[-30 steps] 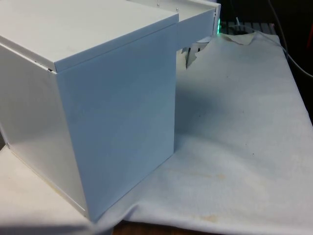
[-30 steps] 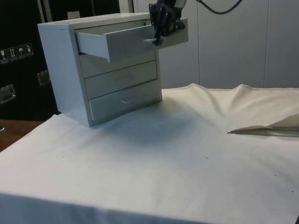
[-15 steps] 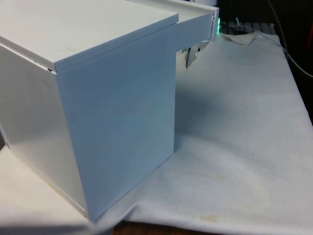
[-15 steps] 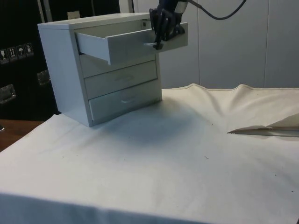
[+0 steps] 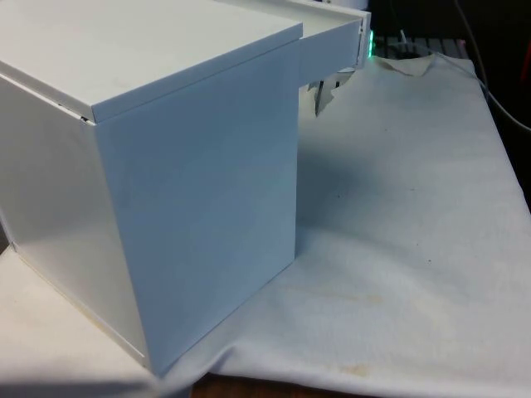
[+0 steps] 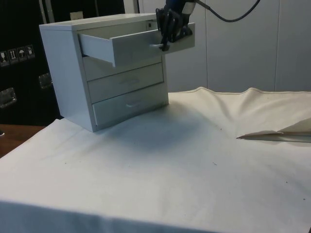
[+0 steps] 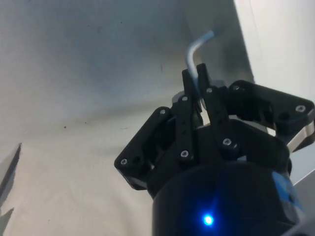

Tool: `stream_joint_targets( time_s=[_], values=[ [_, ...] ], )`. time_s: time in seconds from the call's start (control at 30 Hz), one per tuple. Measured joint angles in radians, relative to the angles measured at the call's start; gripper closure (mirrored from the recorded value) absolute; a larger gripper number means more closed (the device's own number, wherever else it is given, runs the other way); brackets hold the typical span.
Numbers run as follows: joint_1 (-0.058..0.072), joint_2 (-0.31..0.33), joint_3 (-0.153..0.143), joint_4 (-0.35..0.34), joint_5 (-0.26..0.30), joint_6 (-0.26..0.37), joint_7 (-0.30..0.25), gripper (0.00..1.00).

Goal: Open the drawer, then close it.

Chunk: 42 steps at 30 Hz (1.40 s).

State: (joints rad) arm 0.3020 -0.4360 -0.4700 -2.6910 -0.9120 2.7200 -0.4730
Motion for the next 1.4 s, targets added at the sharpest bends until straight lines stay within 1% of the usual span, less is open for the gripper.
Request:
stream_joint_targets(
  time_s=[0.07,0.1,0.47,0.5,0.53,0.6,0.63,0.67,0.73,1.27,1.33,1.4],
  values=[
    [0.0,0.0,0.0,0.0,0.0,0.001,0.0,0.97],
    [0.0,0.0,0.0,0.0,0.0,0.001,0.001,0.9],
    [0.001,0.0,0.0,-0.001,0.0,0.001,0.004,0.35],
    [0.001,0.0,0.0,-0.001,0.0,0.001,0.004,0.25],
    [0.001,0.0,0.0,-0.001,0.0,0.001,0.004,0.25],
    [0.001,0.0,0.0,-0.001,0.0,0.001,0.004,0.14],
    [0.001,0.0,0.0,-0.001,0.0,0.001,0.004,0.07],
    [0.001,0.0,0.001,-0.001,0.001,0.001,0.004,0.02],
    [0.001,0.0,0.001,-0.001,0.001,0.001,0.004,0.0],
    [0.001,-0.002,0.002,-0.01,0.003,0.001,0.005,0.0],
    [0.001,-0.009,0.002,-0.017,0.003,0.001,0.005,0.0],
    [0.001,-0.031,0.004,-0.035,0.002,-0.002,0.005,0.0]
  ],
)
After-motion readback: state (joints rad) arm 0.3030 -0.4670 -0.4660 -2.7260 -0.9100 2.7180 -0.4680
